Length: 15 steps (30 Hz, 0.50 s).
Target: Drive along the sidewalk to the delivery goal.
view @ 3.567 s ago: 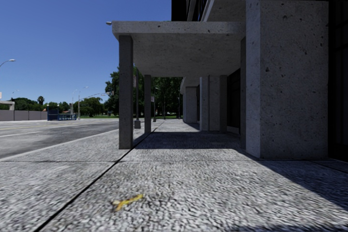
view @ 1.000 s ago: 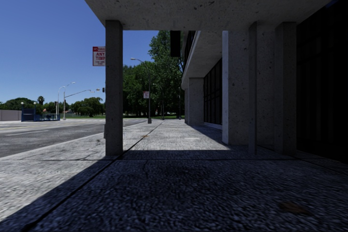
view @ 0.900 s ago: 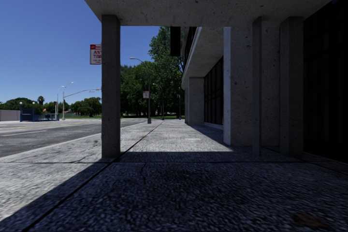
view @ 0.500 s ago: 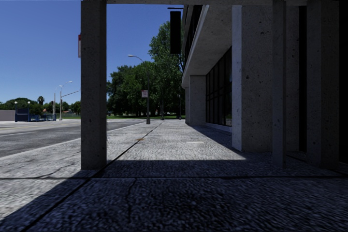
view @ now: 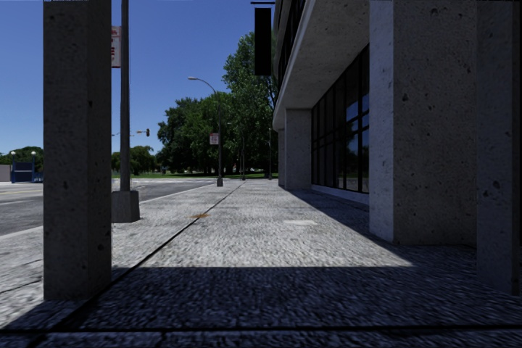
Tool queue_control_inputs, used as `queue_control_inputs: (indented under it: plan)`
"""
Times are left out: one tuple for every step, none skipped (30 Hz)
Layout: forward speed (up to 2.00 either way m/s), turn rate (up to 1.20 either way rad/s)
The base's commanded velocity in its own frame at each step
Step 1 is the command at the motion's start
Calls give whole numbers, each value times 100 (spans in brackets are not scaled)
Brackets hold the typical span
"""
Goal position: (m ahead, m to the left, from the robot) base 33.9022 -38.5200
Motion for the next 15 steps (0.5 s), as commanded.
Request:
queue_control_inputs:
  plan:
    - [194,0]
    - [194,0]
    - [194,0]
    - [194,0]
    - [194,0]
    - [194,0]
    - [194,0]
    - [194,0]
    - [194,0]
    - [194,0]
    - [194,0]
    - [194,0]
    - [194,0]
    - [194,0]
    - [194,0]
